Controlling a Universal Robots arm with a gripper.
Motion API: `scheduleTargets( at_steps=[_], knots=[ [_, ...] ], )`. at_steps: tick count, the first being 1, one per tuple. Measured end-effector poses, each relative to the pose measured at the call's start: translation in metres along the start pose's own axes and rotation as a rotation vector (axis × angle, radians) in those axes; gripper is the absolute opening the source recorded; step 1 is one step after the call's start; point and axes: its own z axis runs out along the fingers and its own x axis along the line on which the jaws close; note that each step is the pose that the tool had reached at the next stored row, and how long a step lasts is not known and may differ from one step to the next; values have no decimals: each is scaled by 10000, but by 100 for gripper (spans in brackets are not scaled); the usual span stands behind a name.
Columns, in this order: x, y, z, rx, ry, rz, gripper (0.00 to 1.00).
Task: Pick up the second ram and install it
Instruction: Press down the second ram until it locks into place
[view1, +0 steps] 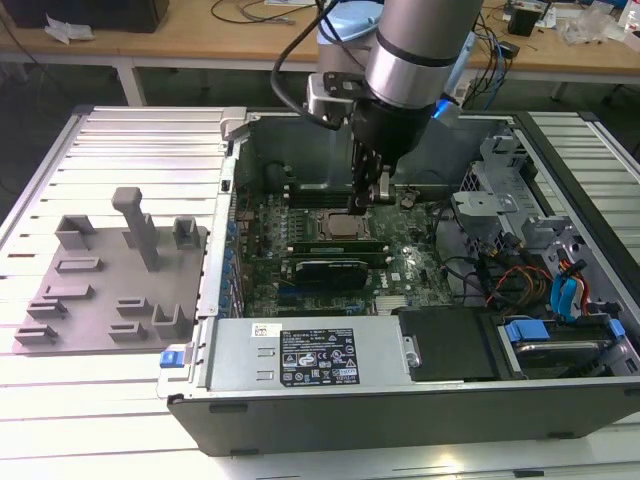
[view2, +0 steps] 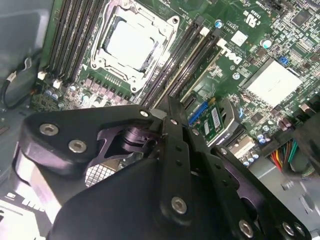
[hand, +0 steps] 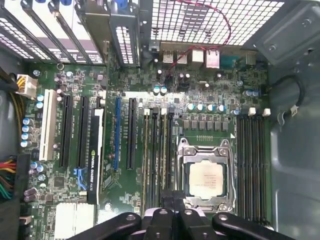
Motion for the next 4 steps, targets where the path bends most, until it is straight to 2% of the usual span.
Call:
scheduleTargets(
  at_steps=[4],
  knots=[
    [0, 0, -2, 0, 1, 0, 8]
  ],
)
